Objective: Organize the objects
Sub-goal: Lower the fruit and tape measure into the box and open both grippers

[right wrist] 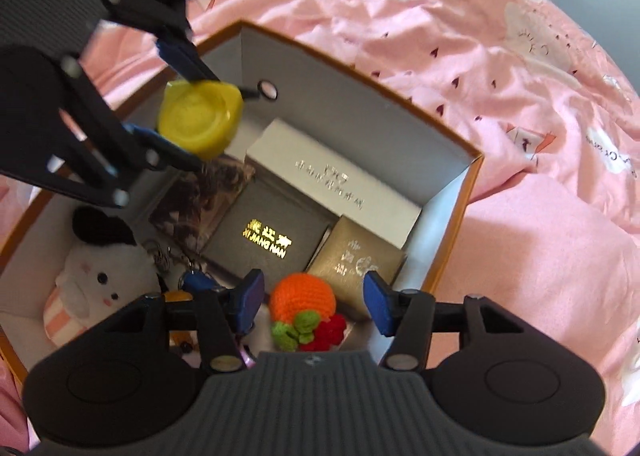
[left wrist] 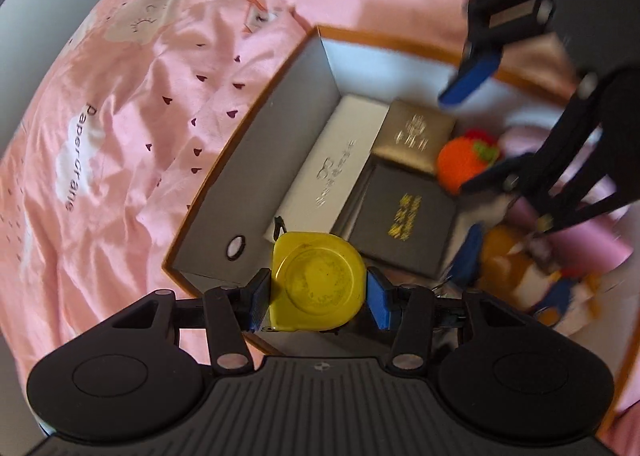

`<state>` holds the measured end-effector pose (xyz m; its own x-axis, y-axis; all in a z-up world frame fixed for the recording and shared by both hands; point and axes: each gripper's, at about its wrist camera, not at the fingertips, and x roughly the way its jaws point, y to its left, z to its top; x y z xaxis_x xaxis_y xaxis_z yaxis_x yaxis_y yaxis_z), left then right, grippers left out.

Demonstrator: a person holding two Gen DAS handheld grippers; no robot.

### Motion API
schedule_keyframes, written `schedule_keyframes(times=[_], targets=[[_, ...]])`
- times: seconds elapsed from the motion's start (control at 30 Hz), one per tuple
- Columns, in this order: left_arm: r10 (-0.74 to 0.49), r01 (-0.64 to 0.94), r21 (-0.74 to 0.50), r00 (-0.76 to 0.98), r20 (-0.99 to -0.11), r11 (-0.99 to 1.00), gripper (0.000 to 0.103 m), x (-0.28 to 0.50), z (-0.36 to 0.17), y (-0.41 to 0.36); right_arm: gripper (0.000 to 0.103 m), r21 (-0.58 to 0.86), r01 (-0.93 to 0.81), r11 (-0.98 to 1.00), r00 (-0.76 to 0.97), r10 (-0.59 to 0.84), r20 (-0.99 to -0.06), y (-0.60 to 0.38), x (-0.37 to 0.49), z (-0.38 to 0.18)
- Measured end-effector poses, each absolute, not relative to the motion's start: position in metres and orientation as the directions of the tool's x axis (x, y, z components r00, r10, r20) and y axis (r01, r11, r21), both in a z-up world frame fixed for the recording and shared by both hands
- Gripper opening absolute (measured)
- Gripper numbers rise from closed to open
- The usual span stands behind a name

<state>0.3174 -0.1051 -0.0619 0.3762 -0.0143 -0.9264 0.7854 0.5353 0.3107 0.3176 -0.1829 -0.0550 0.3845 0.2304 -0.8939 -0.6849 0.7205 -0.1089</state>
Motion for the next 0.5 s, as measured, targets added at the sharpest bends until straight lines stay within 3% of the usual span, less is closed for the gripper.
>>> schedule_keyframes(times=[0.23, 0.5], targets=[[0.181, 0.851, 0.414, 0.374, -0.909, 0.322, 0.057, 0.325, -0.105, -0.125, 0.059, -0.114, -0.675, 0.729, 0.442, 0.276, -0.854, -0.186, 0.314, -0.050], [0.282, 0.886, 0.428, 0.371, -0.885, 0.179, 0.059, 0.332, -0.134, -0.130, 0.059, -0.079, -0.652, 0.754, 0.453, 0.305, -0.838, -0.197, 0.316, -0.051]])
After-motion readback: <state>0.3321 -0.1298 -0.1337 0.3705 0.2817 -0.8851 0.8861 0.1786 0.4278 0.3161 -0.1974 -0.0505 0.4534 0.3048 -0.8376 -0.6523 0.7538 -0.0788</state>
